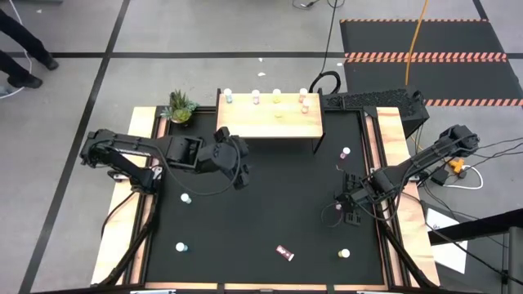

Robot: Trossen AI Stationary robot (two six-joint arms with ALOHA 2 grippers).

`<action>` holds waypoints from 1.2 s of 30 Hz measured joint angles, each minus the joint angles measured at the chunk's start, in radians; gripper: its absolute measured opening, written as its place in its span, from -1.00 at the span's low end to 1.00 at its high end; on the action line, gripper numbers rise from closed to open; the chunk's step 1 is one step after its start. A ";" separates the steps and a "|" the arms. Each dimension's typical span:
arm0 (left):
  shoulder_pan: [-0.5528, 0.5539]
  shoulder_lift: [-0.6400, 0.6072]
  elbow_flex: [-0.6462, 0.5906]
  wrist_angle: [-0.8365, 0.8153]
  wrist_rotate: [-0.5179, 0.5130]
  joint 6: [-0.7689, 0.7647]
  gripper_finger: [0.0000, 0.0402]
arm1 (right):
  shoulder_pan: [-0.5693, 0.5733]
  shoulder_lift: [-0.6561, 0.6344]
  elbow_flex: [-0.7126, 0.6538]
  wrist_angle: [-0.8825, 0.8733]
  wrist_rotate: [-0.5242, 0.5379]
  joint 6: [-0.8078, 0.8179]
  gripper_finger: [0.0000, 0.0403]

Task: Pick and place medicine bottles onto shelf by color
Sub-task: Put the bottom violet pill bottle aligned with the other violet pill bottle on the shelf

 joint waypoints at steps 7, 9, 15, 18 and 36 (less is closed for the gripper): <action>0.001 0.000 0.000 0.000 0.000 -0.005 0.36 | -0.021 0.000 0.034 0.011 -0.030 0.019 -0.43; 0.007 0.000 0.000 0.001 0.000 -0.012 0.36 | -0.050 0.000 0.066 0.012 -0.052 0.006 -0.46; 0.049 0.000 0.000 0.002 -0.001 -0.027 0.36 | -0.201 0.048 0.241 -0.044 -0.106 -0.110 -0.45; 0.081 0.000 0.000 0.002 -0.015 -0.074 0.36 | -0.294 0.126 0.383 -0.113 -0.109 -0.252 -0.44; 0.188 -0.071 0.045 -0.217 -0.054 -0.375 0.36 | -0.634 0.763 1.289 -0.330 -0.056 -0.983 -0.43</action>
